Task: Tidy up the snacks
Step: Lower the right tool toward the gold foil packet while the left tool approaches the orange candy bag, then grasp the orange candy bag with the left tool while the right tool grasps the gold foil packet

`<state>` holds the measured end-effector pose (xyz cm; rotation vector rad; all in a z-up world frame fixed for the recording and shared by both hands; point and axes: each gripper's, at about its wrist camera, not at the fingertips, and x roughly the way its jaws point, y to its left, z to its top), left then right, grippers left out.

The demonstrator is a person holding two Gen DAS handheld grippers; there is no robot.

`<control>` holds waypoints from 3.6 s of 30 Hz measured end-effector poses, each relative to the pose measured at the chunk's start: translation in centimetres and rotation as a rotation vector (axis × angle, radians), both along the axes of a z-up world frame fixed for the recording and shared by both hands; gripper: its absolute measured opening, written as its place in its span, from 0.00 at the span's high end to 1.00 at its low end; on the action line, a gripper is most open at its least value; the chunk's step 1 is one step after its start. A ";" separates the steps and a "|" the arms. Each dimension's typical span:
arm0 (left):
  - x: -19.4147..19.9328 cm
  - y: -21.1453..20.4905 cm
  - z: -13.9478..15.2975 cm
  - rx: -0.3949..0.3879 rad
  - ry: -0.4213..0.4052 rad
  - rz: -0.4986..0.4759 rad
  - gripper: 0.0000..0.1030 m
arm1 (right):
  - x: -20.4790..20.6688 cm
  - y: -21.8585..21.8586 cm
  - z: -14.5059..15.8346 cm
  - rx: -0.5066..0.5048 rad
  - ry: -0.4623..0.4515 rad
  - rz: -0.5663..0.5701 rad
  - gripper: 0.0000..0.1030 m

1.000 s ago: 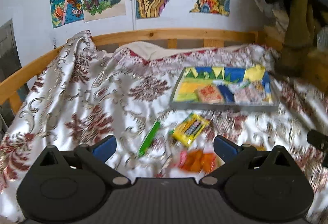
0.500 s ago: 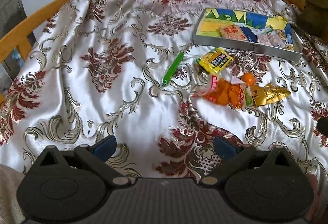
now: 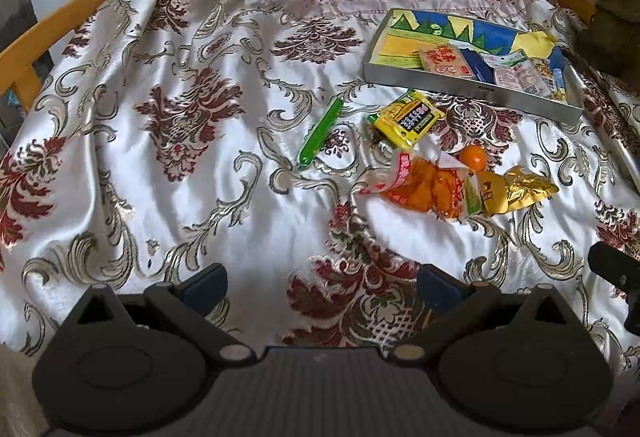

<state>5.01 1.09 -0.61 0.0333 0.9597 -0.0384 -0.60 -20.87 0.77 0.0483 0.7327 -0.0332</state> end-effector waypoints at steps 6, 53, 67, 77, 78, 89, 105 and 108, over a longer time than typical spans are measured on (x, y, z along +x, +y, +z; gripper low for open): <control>2.1 -0.3 0.0 -0.021 0.020 -0.028 0.00 | 1.9 0.0 0.4 -0.015 -0.026 0.047 0.01; 13.6 -5.8 -7.0 -0.060 0.132 -0.627 0.14 | 12.4 1.9 -10.5 -0.511 0.009 0.620 0.08; 13.5 -7.3 -8.3 -0.013 0.128 -0.684 0.32 | 13.0 2.1 -10.3 -0.439 0.101 0.663 0.41; 13.0 -8.6 -9.2 0.030 0.062 -0.700 0.35 | 13.3 0.7 -10.2 -0.369 0.122 0.561 0.29; 13.2 -8.6 -9.2 0.021 0.068 -0.693 0.35 | 13.3 0.6 -10.3 -0.350 0.125 0.543 0.29; 12.9 -9.5 -8.9 0.026 0.113 -0.623 0.47 | 11.9 1.1 -9.8 -0.391 0.137 0.512 0.49; 13.0 -9.5 -8.9 0.009 0.117 -0.620 0.49 | 12.4 0.8 -10.0 -0.385 0.131 0.540 0.49; 13.1 -9.2 -8.8 -0.009 0.126 -0.605 0.50 | 12.4 0.7 -9.8 -0.368 0.138 0.529 0.54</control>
